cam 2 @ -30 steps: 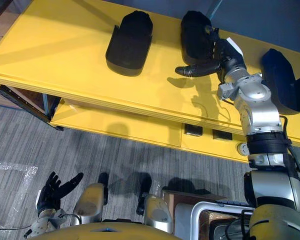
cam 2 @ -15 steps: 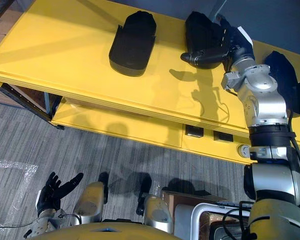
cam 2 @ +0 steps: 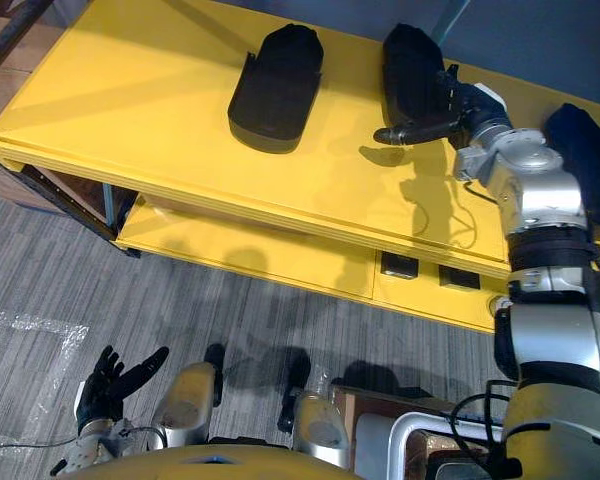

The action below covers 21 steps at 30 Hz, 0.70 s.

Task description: Walk over and take three plastic housings, then place them on the shelf

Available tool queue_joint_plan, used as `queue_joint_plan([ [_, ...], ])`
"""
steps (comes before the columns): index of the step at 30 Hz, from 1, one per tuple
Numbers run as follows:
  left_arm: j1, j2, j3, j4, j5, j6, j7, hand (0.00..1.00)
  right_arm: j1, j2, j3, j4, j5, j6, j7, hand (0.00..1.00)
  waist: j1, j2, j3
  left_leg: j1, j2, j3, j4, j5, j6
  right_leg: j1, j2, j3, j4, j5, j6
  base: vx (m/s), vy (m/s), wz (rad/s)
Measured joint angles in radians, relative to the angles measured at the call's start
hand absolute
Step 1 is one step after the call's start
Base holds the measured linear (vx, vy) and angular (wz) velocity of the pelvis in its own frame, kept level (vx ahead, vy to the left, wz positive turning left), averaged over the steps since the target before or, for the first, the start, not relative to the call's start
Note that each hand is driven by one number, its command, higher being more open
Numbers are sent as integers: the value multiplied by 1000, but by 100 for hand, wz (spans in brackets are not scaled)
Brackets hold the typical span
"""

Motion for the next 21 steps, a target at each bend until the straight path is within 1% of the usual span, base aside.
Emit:
queue_joint_plan([
  [2,0,0,0,0,0,0,-1,100,-15,-3,5,17,-31,22,65,100,0,0,0,7,0,1,-3,1,0,6,0,0,-1,0,0,0,0,0],
  [7,-1,2,0,0,0,3,-1,100,-17,-30,27,18,-101,33,171,100,1,-2,-1,14,-1,5,-20,7,-1,8,-1,2,-3,0,-1,-6,-1,0],
  [8,0,2,0,0,1,5,0,100,-21,-45,39,18,-108,35,206,100,2,-3,-2,14,0,5,-22,9,-3,11,0,2,-11,0,-1,0,0,0],
  [9,1,3,0,0,0,8,1,100,-21,-55,46,18,-109,36,239,100,2,-6,-4,19,1,5,-29,11,-4,13,2,2,-13,1,-1,0,0,0],
  [10,1,3,1,0,0,11,2,100,-20,-56,49,18,-109,37,253,100,2,-10,-6,26,1,6,-36,13,-5,15,2,2,-14,1,-1,0,0,0],
  [12,1,8,1,2,1,19,3,100,-20,-65,71,18,-111,44,298,100,1,-20,-12,35,3,8,-46,16,-6,22,2,4,-18,0,-2,17,-13,-4],
  [14,1,15,1,2,1,22,1,100,-18,-77,91,18,-116,58,363,100,1,-43,-25,39,7,13,-54,16,-9,22,6,8,-30,1,-3,29,-9,-6],
  [17,2,20,1,2,2,23,1,100,-15,-78,108,17,-149,68,430,100,7,-61,-36,48,12,29,-54,12,-13,25,8,22,-30,1,-3,27,2,-13],
  [21,1,24,1,2,4,23,0,100,-3,-85,122,15,-149,73,481,100,1,-78,-47,49,14,35,-52,6,-13,26,9,26,-31,1,-3,0,12,-6],
])
